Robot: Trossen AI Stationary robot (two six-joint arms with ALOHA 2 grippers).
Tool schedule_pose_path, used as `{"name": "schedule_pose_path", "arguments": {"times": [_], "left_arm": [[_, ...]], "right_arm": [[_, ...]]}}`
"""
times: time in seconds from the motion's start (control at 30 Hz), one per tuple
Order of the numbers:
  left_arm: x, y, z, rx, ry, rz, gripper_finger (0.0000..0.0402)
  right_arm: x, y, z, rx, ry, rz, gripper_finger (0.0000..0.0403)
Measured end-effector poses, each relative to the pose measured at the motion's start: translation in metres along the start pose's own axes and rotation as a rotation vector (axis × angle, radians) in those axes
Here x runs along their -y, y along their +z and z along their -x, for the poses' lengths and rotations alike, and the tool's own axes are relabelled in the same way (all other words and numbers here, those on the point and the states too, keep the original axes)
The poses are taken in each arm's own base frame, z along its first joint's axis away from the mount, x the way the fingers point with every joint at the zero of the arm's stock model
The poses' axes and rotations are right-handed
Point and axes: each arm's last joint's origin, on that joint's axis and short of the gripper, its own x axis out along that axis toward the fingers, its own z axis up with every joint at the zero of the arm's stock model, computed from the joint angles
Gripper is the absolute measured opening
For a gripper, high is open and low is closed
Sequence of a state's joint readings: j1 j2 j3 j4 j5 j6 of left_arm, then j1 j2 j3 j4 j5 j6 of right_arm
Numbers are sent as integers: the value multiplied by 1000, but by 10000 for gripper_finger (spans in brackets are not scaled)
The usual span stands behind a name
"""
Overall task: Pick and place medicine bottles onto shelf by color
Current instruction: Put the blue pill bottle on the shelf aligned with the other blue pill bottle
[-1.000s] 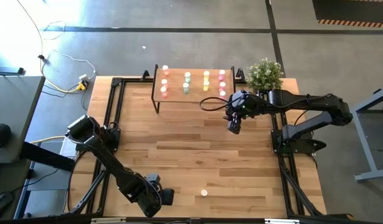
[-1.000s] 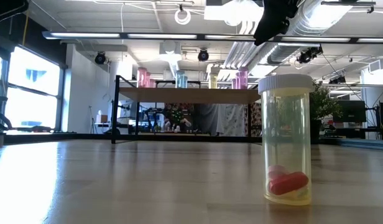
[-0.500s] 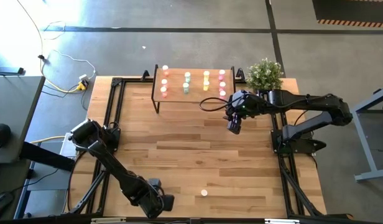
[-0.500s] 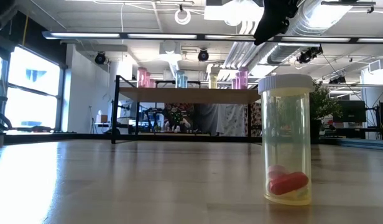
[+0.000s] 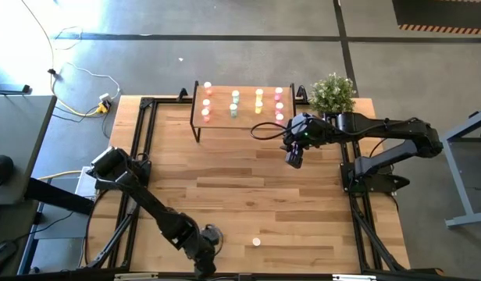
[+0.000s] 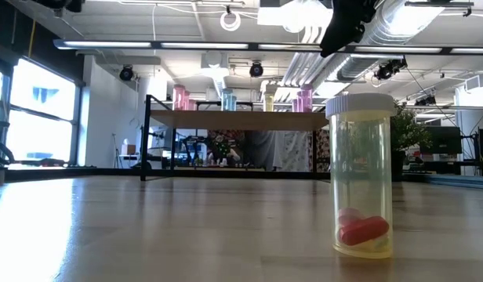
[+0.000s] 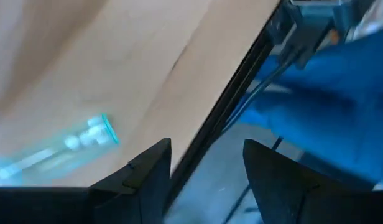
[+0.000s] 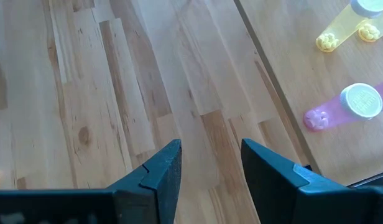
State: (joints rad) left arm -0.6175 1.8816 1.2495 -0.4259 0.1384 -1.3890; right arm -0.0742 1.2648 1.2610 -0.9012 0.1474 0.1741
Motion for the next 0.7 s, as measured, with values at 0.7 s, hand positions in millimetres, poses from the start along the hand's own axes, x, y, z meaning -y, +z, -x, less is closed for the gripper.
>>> {"name": "schedule_pose_path", "arguments": {"times": [0.7], "left_arm": [[-23, 15, 5, -158, 134, -592, 190]], "right_arm": [[0, 0, 0, 1, 0, -11, 158]]}}
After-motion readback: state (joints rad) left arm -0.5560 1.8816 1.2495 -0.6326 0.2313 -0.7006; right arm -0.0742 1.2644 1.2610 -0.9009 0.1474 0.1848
